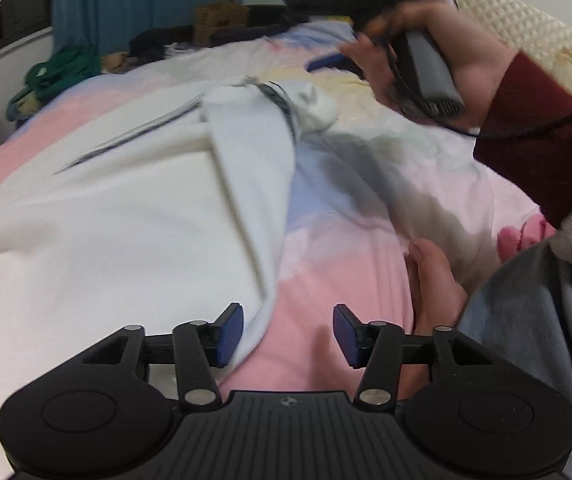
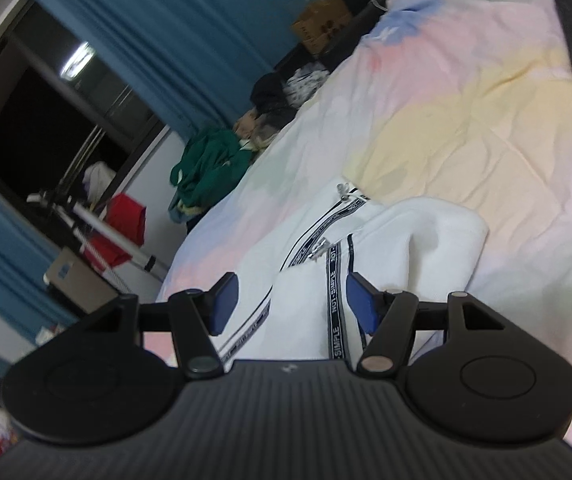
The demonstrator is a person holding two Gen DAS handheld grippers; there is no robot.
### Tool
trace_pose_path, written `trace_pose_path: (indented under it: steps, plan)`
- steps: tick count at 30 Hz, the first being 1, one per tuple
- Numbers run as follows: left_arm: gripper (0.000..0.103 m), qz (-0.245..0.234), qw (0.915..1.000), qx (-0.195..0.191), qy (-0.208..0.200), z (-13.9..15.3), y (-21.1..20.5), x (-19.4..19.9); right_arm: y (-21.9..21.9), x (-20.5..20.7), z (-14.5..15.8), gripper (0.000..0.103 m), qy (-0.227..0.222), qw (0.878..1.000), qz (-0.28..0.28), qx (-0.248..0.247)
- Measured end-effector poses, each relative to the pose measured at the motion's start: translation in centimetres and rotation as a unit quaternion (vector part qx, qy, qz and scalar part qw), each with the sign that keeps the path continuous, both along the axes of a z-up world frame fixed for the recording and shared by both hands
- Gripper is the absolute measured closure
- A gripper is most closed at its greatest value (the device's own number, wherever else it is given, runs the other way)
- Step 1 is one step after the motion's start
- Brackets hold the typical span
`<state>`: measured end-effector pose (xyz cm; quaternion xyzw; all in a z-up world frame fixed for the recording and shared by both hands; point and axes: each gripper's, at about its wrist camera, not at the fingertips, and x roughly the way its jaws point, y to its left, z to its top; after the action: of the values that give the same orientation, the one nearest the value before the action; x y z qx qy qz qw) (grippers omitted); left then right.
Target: Fold clothes
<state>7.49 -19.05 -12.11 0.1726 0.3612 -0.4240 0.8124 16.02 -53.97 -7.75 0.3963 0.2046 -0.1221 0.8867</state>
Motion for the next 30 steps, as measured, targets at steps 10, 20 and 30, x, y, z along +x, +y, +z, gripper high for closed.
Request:
trace_pose_path:
  steps: [10,20,30]
  plan:
    - [0.035,0.17,0.9821,-0.073,-0.034,3.0,9.2,-0.1,1.1,-0.8,0.2,0.04,0.028,0.996,0.029,-0.077]
    - [0.035,0.292,0.9528,-0.058,-0.058,4.2,12.1,1.9,9.7,9.3,-2.5,0.042,0.126,0.958,0.117,-0.227]
    - [0.036,0.342,0.9377,-0.037,-0.045,3.2,13.7,3.5,13.6,12.0,-5.3,0.089,0.198,0.888,0.082,-0.406]
